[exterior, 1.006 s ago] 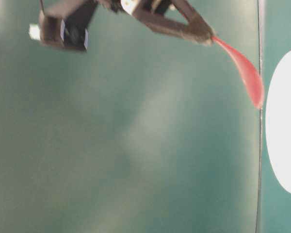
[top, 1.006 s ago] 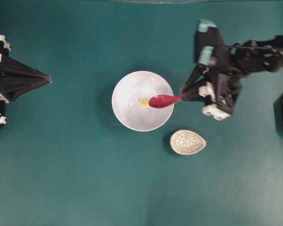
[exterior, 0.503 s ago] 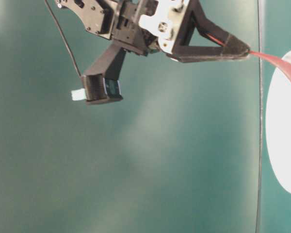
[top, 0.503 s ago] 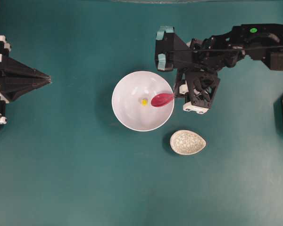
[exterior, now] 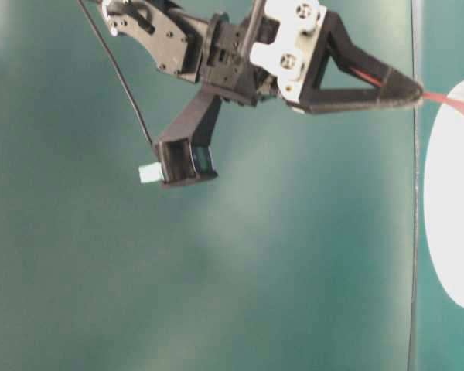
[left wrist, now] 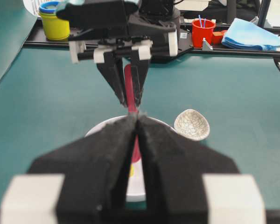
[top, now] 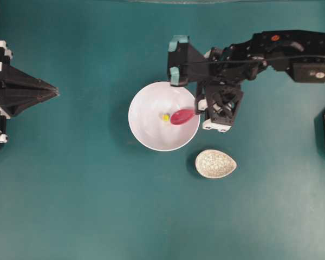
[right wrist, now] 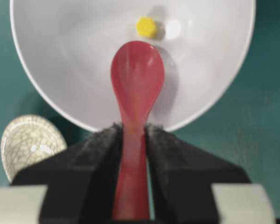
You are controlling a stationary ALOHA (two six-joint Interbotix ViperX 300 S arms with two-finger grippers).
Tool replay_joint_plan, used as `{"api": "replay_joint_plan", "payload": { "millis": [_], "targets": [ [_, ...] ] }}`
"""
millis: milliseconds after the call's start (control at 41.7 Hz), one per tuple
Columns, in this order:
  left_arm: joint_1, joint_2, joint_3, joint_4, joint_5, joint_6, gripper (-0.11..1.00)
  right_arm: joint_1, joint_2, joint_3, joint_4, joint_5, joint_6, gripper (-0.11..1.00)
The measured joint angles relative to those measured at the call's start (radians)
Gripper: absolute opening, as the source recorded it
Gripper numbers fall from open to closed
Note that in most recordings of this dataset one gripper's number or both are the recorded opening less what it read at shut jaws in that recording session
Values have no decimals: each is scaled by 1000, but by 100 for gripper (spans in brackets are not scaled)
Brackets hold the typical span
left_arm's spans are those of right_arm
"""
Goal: Scoop the yellow hexagonal prism block from the bowl with a spoon using the right arm.
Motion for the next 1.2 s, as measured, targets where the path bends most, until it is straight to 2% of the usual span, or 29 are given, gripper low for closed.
{"api": "replay_joint_plan", "payload": {
  "millis": [1198],
  "targets": [
    [0, 2, 0, 0, -2, 2, 9, 14, 63, -26, 0, -133, -3, 25]
  ]
}}
